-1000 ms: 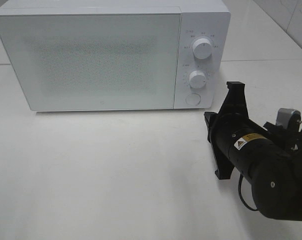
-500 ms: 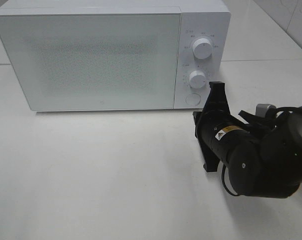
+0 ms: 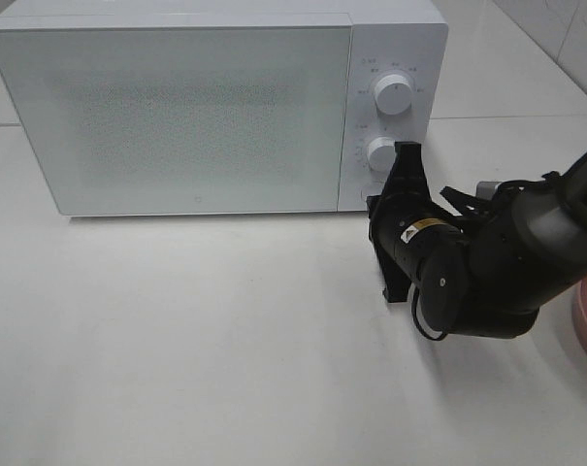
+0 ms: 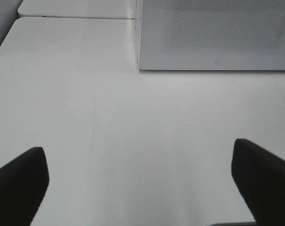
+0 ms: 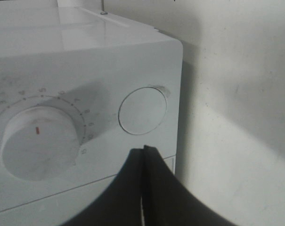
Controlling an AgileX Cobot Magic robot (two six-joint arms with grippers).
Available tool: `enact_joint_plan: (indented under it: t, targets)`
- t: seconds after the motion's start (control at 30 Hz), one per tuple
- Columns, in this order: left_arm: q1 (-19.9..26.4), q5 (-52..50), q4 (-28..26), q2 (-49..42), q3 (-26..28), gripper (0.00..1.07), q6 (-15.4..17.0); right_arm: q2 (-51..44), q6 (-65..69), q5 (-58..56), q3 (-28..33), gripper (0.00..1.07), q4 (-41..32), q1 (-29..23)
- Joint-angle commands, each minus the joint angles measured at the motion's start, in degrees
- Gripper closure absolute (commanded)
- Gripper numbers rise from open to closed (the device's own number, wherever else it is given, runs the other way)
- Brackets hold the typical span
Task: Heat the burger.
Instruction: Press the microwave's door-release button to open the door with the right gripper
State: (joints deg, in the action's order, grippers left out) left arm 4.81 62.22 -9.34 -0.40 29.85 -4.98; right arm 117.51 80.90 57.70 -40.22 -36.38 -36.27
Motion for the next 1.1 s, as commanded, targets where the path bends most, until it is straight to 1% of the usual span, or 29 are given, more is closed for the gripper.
enact_joint_plan:
  t: [0.03, 0.13, 0.4, 0.5, 0.63, 1.1]
  targets:
    - [-0.17, -0.8, -0.34, -1.26, -0.23, 0.09, -0.11, 1.49, -0.11, -0.92, -2.35, 1.07, 0.92, 0.23]
    - [-0.17, -0.8, -0.34, -1.26, -0.23, 0.09, -0.11, 1.72, -0.11, -0.92, -2.69, 1.07, 0.92, 0.23]
    - [-0.17, -0.8, -0.34, -1.2, -0.23, 0.09, -0.11, 1.78, -1.03, -2.35, -3.9, 1.07, 2.64, 2.92]
    - [-0.17, -0.8, -0.34, -0.92, -0.23, 0.09, -0.11, 2.12, -1.03, -2.69, -4.07, 1.07, 2.41, 2.92]
    - [-0.17, -0.8, -0.34, -0.86, -0.23, 0.09, -0.11, 3.84, -0.29, -3.72, -5.96, 1.07, 4.01, 3.61]
    - [-0.17, -0.8, -0.34, -0.86, -0.23, 0.09, -0.11, 4.64, -2.01, -3.21, -7.68, 1.07, 2.52, 4.93]
